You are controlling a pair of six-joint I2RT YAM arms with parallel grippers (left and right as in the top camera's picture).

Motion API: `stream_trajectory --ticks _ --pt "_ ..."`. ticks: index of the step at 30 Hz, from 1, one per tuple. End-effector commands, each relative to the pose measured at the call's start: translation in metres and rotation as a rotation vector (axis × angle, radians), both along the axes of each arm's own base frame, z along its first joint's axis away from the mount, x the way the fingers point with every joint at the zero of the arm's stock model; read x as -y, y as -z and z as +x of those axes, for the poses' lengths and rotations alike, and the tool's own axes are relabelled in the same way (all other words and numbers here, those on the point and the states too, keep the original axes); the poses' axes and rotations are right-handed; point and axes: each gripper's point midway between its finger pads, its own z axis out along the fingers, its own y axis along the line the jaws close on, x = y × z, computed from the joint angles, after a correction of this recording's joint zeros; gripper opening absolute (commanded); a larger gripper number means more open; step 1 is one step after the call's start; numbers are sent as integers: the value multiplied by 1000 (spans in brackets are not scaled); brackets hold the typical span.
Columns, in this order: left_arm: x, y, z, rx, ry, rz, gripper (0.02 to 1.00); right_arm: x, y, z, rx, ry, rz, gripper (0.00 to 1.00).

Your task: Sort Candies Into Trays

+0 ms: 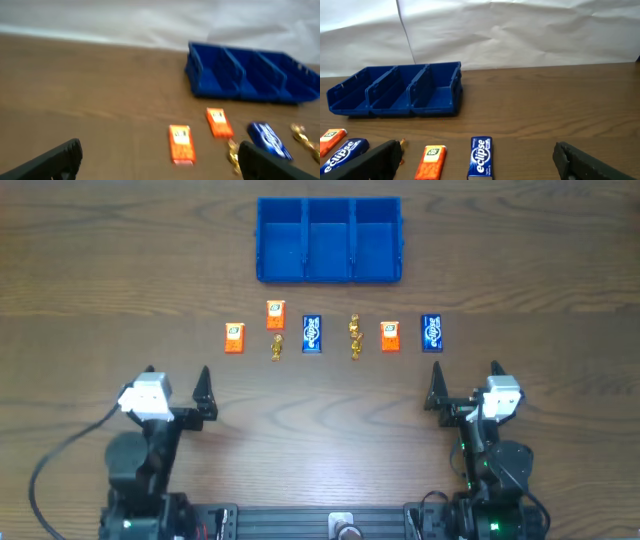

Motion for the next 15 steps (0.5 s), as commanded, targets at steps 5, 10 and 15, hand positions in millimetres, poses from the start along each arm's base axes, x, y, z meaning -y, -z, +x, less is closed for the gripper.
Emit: stream_trajectory --ticks 5,10,15 --pt "31 -96 43 -300 93 -31 1000 0 2 0 0 3 -7 1000" --pt "46 -53 74 -614 89 -2 998 0 2 0 0 3 -8 1000" --pt "51 20 98 -836 75 28 1000 0 2 0 0 3 -8 1000"
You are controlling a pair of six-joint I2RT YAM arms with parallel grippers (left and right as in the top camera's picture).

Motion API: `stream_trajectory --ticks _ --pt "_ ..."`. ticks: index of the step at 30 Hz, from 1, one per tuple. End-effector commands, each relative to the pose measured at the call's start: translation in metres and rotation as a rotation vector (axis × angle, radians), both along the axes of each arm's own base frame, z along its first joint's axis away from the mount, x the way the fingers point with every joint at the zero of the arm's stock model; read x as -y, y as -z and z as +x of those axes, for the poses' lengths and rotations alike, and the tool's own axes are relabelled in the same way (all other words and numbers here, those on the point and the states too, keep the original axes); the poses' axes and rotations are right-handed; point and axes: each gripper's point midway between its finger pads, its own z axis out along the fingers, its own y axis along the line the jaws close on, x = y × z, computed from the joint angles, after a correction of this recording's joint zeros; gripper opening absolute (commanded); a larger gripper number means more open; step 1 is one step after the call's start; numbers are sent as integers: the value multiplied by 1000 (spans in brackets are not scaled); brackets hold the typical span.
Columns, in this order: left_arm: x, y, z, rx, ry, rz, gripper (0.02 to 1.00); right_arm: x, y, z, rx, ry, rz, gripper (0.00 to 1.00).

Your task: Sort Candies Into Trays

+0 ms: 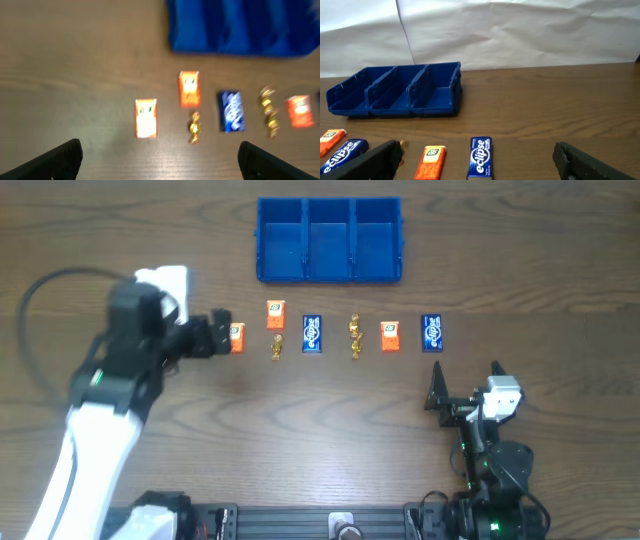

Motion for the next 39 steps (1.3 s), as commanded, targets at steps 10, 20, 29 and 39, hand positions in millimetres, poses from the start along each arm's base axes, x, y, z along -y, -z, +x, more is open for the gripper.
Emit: stream_trajectory --ticks 10,20,29,39 --pt "7 148 43 -358 6 95 998 0 2 0 -1 3 -8 1000" --pt "6 178 39 -443 22 156 980 0 2 0 -1 3 -7 1000" --pt "7 182 37 -442 26 209 915 0 2 0 -1 3 -8 1000" --pt "6 187 36 -457 7 207 577 0 2 0 -1 3 -7 1000"
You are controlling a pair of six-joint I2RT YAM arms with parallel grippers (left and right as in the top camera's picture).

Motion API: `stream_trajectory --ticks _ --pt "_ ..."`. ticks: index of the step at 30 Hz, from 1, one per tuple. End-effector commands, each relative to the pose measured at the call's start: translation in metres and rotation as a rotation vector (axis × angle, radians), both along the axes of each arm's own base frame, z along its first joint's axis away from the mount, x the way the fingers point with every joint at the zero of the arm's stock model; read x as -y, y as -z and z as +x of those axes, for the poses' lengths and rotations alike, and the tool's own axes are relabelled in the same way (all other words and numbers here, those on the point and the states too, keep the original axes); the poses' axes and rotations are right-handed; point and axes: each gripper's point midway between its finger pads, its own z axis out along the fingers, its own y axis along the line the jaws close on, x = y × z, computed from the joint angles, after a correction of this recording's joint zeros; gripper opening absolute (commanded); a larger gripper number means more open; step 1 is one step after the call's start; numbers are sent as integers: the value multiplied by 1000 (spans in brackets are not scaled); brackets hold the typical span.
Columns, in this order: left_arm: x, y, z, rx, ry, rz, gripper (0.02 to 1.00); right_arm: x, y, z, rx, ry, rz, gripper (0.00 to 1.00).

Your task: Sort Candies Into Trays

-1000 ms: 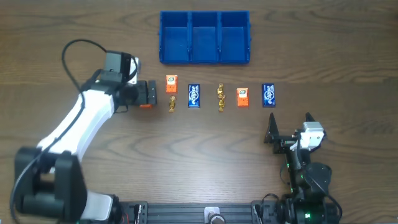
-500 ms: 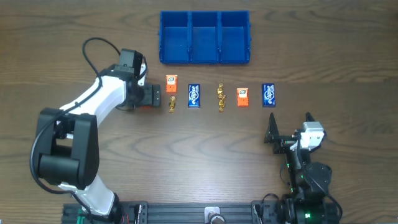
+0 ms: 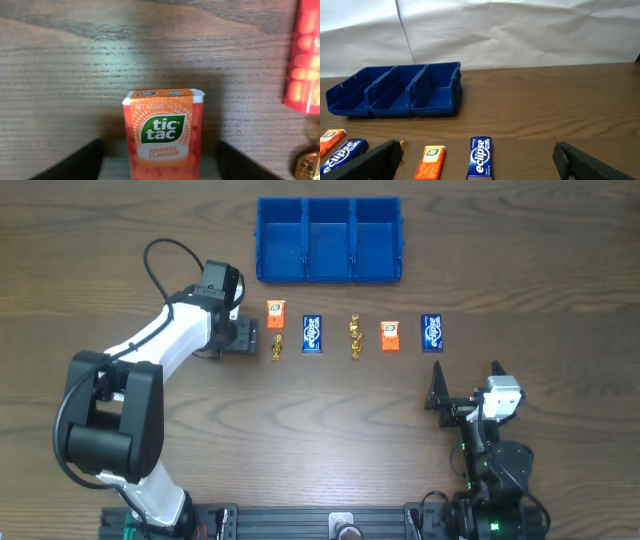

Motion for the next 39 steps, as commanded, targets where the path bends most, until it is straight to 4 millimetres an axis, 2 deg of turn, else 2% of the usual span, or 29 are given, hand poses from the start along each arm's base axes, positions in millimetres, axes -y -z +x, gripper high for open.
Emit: stream_trajectory --ticks 1,3,7,11,13,15,19,22,23,25,27,34,39 --pt "-3 3 4 -1 -17 16 527 0 2 0 -1 3 -7 1000" --pt "-2 2 5 3 -31 11 411 0 2 0 -1 3 -7 1000" --pt "0 -5 13 17 -58 0 268 0 2 0 -1 3 -8 1000" --pt "8 -29 27 41 -87 -8 244 0 2 0 -1 3 -7 1000" --pt "18 -60 44 84 -114 -26 244 0 2 0 -1 3 -8 1000" --pt "33 -106 67 175 -128 -27 246 0 2 0 -1 3 -7 1000" --pt "61 -183 105 358 -112 -25 242 0 2 0 -1 3 -7 1000" --pt "82 -224 132 452 -101 -56 242 0 2 0 -1 3 -8 1000" --pt "86 -229 138 458 -102 -61 240 0 2 0 -1 3 -8 1000" --pt "91 -232 149 450 -104 -60 235 0 2 0 -1 3 -7 1000" --pt "94 -225 158 425 -107 -50 229 0 2 0 -1 3 -8 1000" --pt "100 -164 173 317 -113 -7 235 0 2 0 -1 3 -8 1000" --pt "99 -141 178 289 -116 5 235 0 2 0 -1 3 -8 1000"
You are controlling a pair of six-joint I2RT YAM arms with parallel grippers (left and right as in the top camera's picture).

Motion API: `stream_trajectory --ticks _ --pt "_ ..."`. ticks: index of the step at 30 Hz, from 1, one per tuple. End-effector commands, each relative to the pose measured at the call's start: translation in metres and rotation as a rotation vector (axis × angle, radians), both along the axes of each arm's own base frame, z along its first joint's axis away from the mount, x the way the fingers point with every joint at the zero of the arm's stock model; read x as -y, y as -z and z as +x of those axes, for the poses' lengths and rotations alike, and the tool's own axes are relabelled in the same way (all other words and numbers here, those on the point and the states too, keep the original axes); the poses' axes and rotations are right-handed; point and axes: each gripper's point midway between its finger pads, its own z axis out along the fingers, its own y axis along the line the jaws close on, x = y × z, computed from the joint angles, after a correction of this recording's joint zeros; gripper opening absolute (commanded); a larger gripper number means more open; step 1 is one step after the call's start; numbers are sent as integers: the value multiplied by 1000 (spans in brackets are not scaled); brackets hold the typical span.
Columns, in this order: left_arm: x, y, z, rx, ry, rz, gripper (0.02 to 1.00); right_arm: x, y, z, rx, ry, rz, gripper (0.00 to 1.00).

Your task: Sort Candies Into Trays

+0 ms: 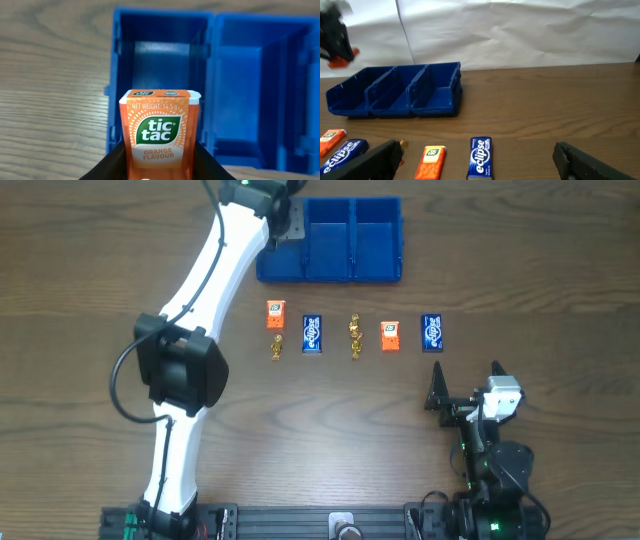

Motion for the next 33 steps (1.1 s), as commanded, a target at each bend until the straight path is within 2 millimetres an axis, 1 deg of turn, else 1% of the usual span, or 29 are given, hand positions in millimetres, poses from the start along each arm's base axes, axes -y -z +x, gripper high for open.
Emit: stream_trajectory --ticks 1,4,6,7,8,11,12,14,16,19,20,22,23,25,27,28,30,33 --pt "-6 1 10 19 -29 1 237 0 2 0 -2 3 -7 1000" --pt "-10 2 11 17 -36 0 251 0 2 0 -2 3 -8 1000" --pt "-13 2 12 16 -42 -2 329 0 2 0 -2 3 -8 1000" --pt "-15 2 12 15 -44 -4 430 0 2 0 -2 3 -8 1000" --pt "-15 2 12 13 -43 -8 487 0 2 0 -2 3 -8 1000" --pt "-18 2 14 10 -47 -22 820 0 2 0 -2 3 -8 1000" --pt "-18 2 15 14 -48 -23 904 0 2 0 -2 3 -7 1000" --pt "-18 2 15 16 -49 -24 996 0 2 0 -2 3 -8 1000" --pt "-16 -1 13 12 -43 -35 1000 0 2 0 -2 3 -7 1000" --pt "-7 -25 -2 18 -29 -53 1000 0 2 0 -2 3 -7 1000" --pt "-2 -39 -11 26 -15 -52 998 0 2 0 -2 3 -7 1000" --pt "2 -61 -30 45 -18 -31 998 0 2 0 -2 3 -8 1000" --pt "3 -70 -38 55 -18 -24 996 0 2 0 -2 3 -7 1000" --pt "6 -79 -56 75 -16 -21 985 0 2 0 -2 3 -8 1000" --pt "6 -76 -73 86 -21 -40 980 0 2 0 -2 3 -8 1000" --pt "4 -69 -82 91 -31 -52 978 0 2 0 -2 3 -8 1000" --pt "-2 -50 -94 85 -45 -59 967 0 2 0 -2 3 -8 998" --pt "-11 -10 -109 44 -51 -37 934 0 2 0 -2 3 -8 1000"
